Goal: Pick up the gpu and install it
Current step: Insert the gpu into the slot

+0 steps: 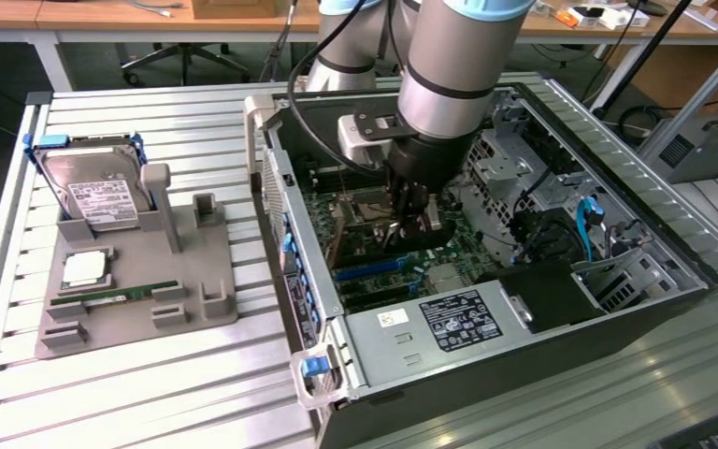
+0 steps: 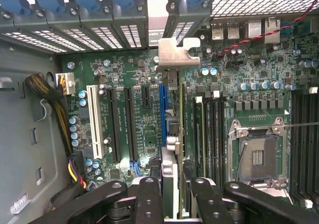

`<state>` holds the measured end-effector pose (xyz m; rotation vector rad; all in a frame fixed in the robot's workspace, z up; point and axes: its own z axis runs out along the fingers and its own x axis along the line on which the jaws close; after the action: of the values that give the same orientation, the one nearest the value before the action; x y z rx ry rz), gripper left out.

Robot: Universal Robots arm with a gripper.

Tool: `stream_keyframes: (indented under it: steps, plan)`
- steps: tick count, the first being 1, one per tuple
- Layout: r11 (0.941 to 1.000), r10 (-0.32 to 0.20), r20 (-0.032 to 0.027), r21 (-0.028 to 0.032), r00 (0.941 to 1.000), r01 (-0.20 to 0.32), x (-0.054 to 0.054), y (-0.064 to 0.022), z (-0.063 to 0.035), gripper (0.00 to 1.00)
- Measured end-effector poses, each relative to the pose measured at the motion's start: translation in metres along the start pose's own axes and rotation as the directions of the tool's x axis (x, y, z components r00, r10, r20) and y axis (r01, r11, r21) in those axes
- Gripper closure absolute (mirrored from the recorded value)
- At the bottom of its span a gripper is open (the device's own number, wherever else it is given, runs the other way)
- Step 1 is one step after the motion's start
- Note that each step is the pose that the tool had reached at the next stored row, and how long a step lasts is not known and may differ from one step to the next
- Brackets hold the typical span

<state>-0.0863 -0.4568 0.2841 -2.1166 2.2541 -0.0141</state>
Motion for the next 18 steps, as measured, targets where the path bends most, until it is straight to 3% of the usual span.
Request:
stream_keyframes:
  steps: [6, 12, 18]
  plan:
    - [1.0000, 0.000, -0.0001, 0.0000, 1.0000, 0.000, 0.000, 0.0026, 0.0020, 0.73]
    - [1.0000, 0.000, -0.0001, 0.0001, 1.0000, 0.000, 0.001, 0.0108, 0.0031, 0.73]
    - [1.0000, 0.000, 0.0000, 0.0000, 1.0000, 0.000, 0.007, 0.0137, 0.0037, 0.73]
